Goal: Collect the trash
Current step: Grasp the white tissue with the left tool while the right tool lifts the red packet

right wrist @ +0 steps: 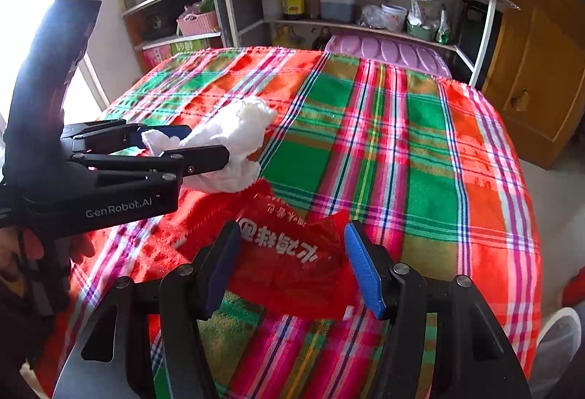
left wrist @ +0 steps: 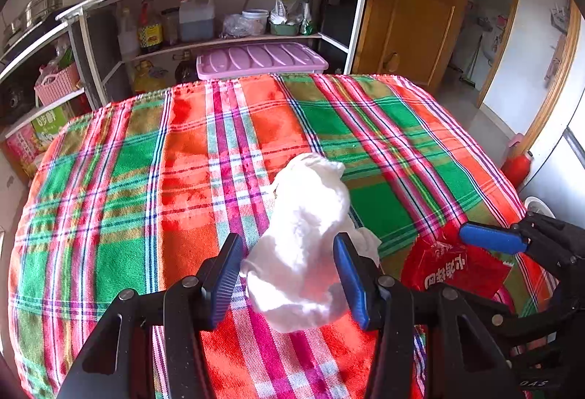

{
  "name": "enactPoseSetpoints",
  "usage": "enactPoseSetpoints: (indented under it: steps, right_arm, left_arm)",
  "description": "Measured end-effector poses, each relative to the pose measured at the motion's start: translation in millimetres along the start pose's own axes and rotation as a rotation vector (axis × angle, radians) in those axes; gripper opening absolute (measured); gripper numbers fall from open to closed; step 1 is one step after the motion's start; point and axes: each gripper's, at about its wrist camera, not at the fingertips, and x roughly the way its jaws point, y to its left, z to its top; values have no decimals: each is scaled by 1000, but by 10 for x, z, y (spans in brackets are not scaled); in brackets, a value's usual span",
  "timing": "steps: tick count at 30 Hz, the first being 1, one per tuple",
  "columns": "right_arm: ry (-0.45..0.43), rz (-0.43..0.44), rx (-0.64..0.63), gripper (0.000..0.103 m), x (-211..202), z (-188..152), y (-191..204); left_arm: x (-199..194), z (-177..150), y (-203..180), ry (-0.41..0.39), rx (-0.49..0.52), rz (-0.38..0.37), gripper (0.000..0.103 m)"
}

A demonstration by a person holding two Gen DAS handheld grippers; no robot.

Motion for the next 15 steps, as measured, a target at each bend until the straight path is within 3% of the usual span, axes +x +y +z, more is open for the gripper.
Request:
enactPoseSetpoints:
  steps: [2,6,9,15]
  right_arm:
    - [7,1,7,60,13,7,-8]
    - [4,-25,13,39,5,-14,-23]
    - [10,-26,7,32,-4,-14,-14]
    - [10,-59,-34,22,-2,-31,75]
  left_arm:
    - [32,6,26,6,-14,-5,51]
    - [43,11,-7,4,14,1,51]
    - [65,9,-26,5,23,4,51]
    - [87,15,3,11,18,11,27]
